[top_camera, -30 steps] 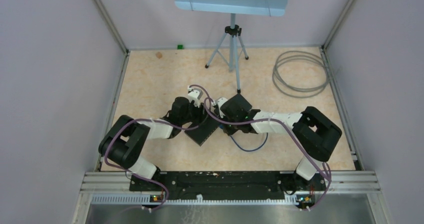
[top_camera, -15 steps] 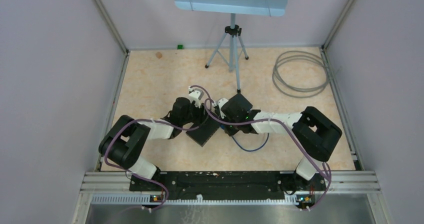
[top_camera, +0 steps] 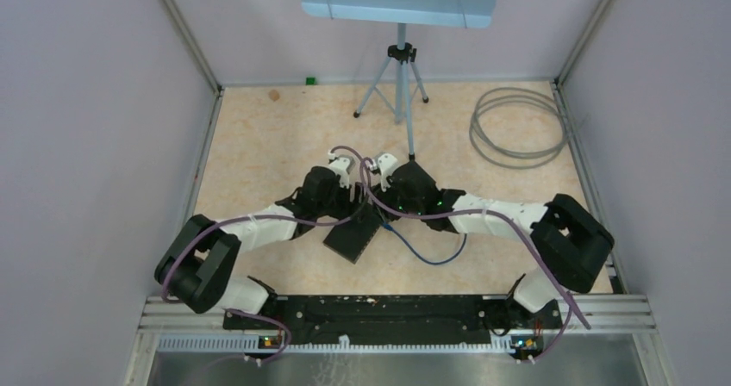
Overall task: Insert the plug into the switch port
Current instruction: Insert the connector into the switch port.
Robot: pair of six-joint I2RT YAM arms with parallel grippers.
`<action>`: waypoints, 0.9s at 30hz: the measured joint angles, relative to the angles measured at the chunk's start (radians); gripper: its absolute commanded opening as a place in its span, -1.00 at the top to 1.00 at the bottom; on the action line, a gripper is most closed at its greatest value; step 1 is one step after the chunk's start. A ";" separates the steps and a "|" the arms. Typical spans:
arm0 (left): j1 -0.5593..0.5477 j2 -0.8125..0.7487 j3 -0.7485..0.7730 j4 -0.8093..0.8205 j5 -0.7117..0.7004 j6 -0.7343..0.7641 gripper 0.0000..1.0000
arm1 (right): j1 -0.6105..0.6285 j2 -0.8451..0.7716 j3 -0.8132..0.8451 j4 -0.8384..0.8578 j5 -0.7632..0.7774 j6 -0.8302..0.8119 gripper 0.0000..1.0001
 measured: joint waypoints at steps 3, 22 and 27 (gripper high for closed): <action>0.013 -0.030 0.040 -0.066 -0.019 -0.013 -0.68 | -0.007 -0.067 -0.003 0.007 -0.027 -0.007 0.09; 0.197 -0.366 0.110 -0.365 -0.148 -0.089 -0.94 | -0.588 -0.005 0.315 -0.196 0.201 0.265 -0.24; 0.197 -0.385 0.110 -0.417 -0.140 -0.089 -0.94 | -0.693 0.235 0.576 -0.262 0.252 0.270 -0.43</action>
